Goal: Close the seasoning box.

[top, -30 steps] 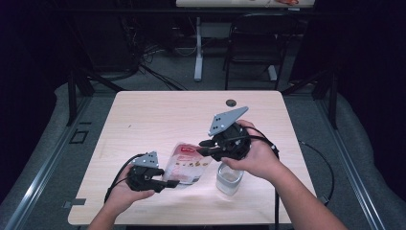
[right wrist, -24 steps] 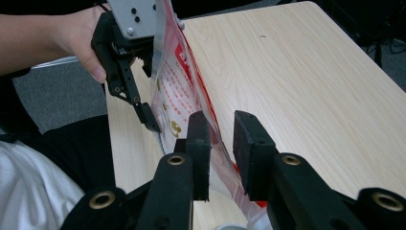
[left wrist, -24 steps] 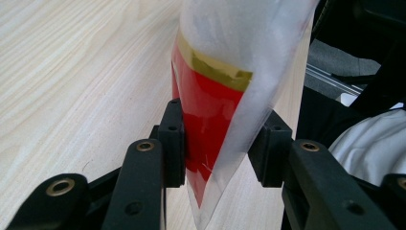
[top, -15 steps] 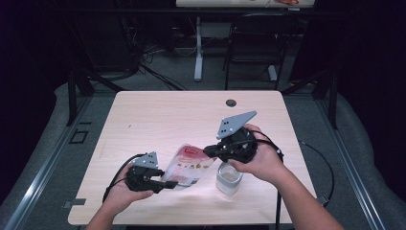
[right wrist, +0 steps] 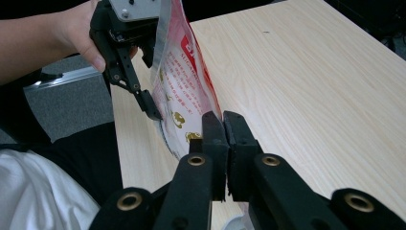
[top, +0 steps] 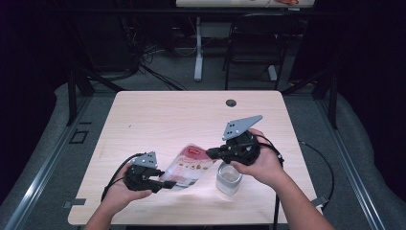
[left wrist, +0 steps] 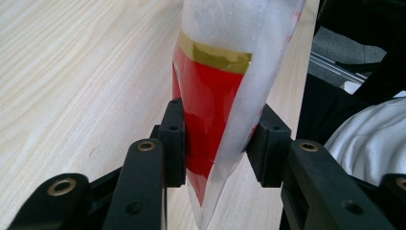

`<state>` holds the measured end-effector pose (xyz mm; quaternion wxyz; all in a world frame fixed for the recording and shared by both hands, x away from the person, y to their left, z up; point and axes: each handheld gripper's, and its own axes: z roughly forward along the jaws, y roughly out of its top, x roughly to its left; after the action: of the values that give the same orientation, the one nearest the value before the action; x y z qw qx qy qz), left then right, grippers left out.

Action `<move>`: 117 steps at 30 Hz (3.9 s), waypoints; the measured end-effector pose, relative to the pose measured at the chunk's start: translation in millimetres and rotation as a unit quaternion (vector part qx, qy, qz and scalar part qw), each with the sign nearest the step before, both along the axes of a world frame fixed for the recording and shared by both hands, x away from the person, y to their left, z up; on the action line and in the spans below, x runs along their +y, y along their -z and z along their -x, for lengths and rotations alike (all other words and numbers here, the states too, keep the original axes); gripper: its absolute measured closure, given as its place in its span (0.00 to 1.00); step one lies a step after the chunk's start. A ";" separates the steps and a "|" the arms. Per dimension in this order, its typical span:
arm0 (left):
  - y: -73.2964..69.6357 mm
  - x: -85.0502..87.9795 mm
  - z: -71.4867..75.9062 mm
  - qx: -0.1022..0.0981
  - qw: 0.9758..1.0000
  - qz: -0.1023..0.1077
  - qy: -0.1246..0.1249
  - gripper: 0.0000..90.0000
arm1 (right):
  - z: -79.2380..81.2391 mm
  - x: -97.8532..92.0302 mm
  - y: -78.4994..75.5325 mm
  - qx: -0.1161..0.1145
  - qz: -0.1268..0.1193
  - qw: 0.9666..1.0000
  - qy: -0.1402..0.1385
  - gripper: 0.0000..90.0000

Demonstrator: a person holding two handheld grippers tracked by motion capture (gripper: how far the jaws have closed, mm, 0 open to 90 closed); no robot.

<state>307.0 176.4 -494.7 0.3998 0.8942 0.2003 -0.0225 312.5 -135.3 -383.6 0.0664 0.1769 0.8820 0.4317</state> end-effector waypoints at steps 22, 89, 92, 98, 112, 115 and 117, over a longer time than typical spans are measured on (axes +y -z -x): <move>7.1 -1.9 -1.0 0.004 0.999 -0.034 -0.004 0.71 | 8.2 -10.2 34.5 -0.015 -0.040 0.999 0.018 0.98; -48.5 -2.8 -8.8 0.005 0.998 -0.067 0.002 0.74 | 4.3 -35.3 63.7 0.026 -0.051 0.997 0.042 0.98; -50.5 -3.1 -8.6 0.005 0.998 -0.067 0.001 0.74 | 4.2 -36.1 64.0 0.026 -0.050 0.998 0.042 0.98; -53.4 -3.2 -8.4 0.003 0.998 -0.068 0.001 0.74 | 4.5 -36.4 64.8 0.028 -0.051 0.997 0.042 0.98; -62.9 -4.9 -9.2 -0.004 0.998 -0.069 0.002 0.75 | 4.1 -40.6 66.2 0.029 -0.054 0.997 0.044 0.97; -64.9 -5.3 -9.1 -0.004 0.998 -0.067 0.001 0.75 | 3.9 -41.3 66.5 0.030 -0.056 0.997 0.044 0.97; -66.3 -5.5 -9.0 -0.005 0.998 -0.067 0.002 0.75 | 3.6 -41.9 66.7 0.031 -0.055 0.997 0.044 0.97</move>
<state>316.0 170.9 -428.4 0.3395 0.9195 0.1980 -0.0055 308.9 -177.2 -450.3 0.0479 0.2318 0.8499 0.4708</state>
